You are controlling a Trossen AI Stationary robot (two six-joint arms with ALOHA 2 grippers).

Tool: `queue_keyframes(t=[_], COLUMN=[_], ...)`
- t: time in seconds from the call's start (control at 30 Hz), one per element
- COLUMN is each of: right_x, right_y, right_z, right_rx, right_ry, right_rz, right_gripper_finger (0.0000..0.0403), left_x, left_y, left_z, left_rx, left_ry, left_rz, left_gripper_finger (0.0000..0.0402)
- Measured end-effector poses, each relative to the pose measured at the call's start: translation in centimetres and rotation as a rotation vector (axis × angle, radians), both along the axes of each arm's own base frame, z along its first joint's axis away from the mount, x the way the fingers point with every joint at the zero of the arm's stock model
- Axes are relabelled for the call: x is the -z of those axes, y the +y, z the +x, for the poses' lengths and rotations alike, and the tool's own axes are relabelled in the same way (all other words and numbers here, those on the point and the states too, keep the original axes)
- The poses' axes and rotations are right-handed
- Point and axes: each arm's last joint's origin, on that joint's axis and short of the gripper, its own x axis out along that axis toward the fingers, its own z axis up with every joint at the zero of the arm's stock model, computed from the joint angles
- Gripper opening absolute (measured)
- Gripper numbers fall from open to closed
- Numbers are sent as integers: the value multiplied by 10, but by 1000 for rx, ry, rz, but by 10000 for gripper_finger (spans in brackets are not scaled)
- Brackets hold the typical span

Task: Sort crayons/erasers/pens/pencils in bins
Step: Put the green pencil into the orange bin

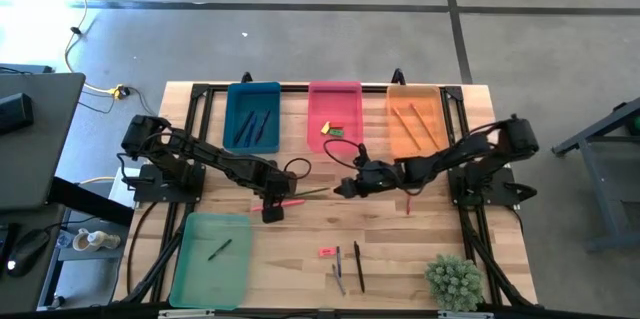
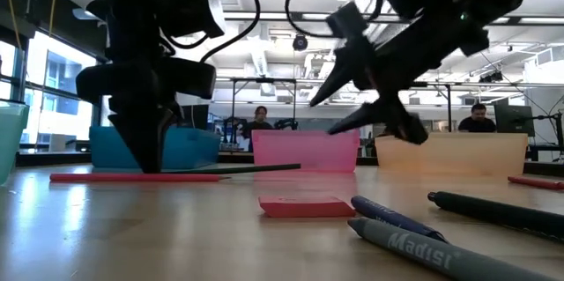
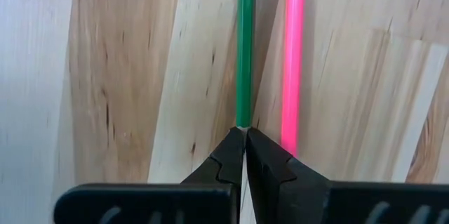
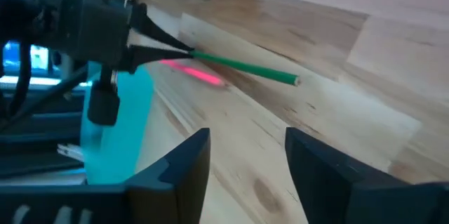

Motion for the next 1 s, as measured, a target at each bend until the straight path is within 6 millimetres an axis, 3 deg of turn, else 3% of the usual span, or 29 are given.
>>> queue_keyframes(t=[0.2, 0.47, 1.0], right_x=[22, 36, 35], right_y=[0, -4, -18], right_z=[6, 13, 15], right_rx=[96, 163, 159], right_ry=[38, 13, 1], right_rz=[68, 102, 114], right_gripper_finger=[194, 194, 194], left_x=[0, -1, 5], left_y=[0, 1, 1], left_z=[2, 4, 14], left_rx=[-2, 5, 15], left_ry=[-16, -37, -96], left_rz=[5, 9, 9], left_gripper_finger=[0, 0, 0])
